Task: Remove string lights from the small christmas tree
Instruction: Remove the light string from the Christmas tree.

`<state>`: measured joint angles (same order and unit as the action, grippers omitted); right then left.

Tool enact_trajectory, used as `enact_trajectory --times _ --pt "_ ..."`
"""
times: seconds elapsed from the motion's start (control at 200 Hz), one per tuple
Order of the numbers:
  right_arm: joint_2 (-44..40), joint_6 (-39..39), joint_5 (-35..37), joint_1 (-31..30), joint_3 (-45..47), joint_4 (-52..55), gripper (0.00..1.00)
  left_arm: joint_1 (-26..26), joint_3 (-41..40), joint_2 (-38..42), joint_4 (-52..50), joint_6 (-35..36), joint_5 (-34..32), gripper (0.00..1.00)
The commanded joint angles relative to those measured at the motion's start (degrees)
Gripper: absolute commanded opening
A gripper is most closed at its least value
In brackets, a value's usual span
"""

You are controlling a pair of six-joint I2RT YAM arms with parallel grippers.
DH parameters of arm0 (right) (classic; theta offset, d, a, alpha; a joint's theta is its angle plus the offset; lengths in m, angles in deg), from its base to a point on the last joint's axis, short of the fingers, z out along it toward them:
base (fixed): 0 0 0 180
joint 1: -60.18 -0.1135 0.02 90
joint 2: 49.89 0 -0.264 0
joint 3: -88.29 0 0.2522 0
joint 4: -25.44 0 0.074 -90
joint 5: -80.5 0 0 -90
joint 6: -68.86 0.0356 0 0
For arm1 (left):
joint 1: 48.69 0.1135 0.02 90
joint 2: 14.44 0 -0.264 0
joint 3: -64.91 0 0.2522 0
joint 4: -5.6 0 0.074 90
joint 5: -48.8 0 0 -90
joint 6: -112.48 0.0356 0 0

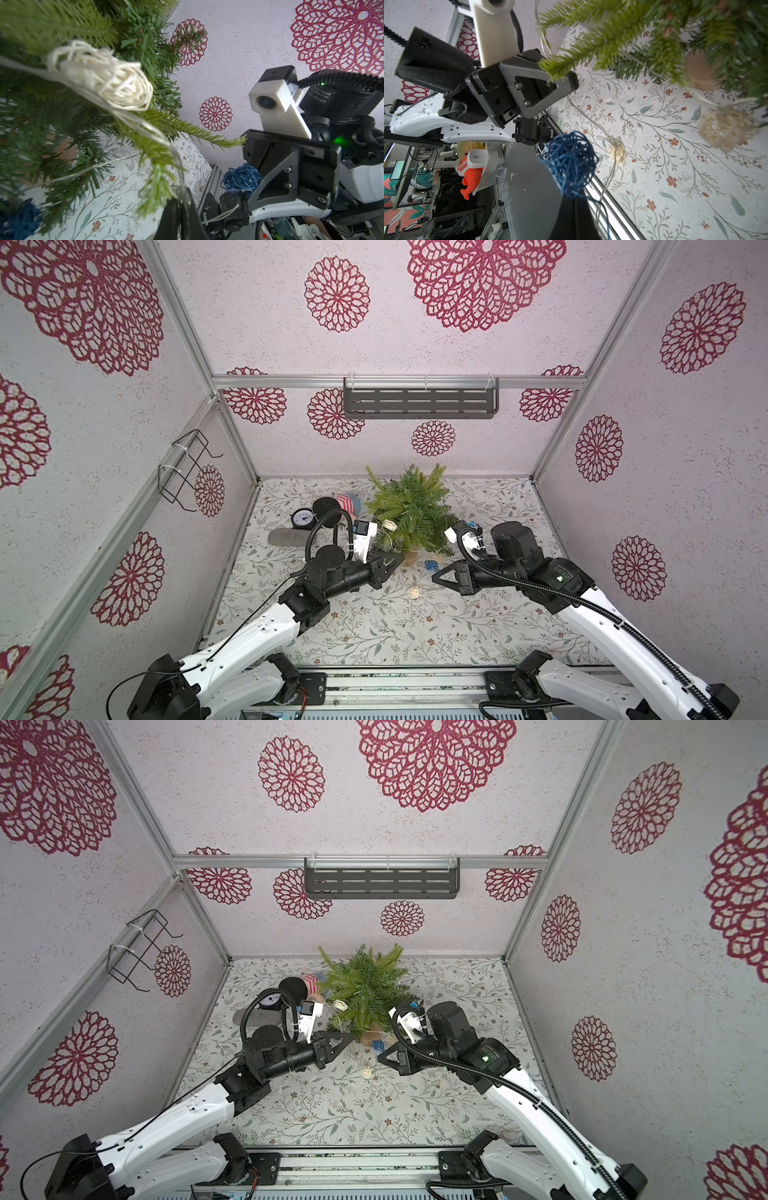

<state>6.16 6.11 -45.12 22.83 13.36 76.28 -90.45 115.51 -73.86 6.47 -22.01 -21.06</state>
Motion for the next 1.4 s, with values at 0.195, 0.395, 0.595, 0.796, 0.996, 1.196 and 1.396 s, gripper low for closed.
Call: enact_trajectory --times 0.195,0.395,0.595,0.796,0.996,1.196,1.396 --pt "0.1 1.2 1.2 -0.3 -0.7 -2.6 0.0 -1.5 3.8 0.9 -5.1 1.2 -0.8 0.04" --pt "0.4 1.4 0.8 -0.3 -0.8 -3.4 0.0 -1.7 7.0 2.0 -10.8 2.5 -2.8 0.0" --pt "0.6 1.4 0.5 -0.3 -0.9 -3.8 0.0 -1.6 9.2 3.8 -15.2 4.1 -4.4 0.0" --pt "1.1 1.8 -0.2 -0.3 -0.8 -5.2 0.0 -1.7 10.9 5.0 -18.4 5.6 -6.6 0.0" --pt "2.5 1.6 -1.3 -0.4 -1.6 -6.0 0.0 -1.5 17.2 5.4 -27.6 8.5 -10.8 0.0" --pt "3.1 1.7 -2.3 -0.5 -2.2 -7.6 0.0 -1.2 23.6 4.9 -35.2 11.0 -12.1 0.0" --pt "3.9 1.8 -3.2 -1.5 -3.1 -10.0 0.0 1.0 27.8 3.1 -40.4 11.0 -13.0 0.0"
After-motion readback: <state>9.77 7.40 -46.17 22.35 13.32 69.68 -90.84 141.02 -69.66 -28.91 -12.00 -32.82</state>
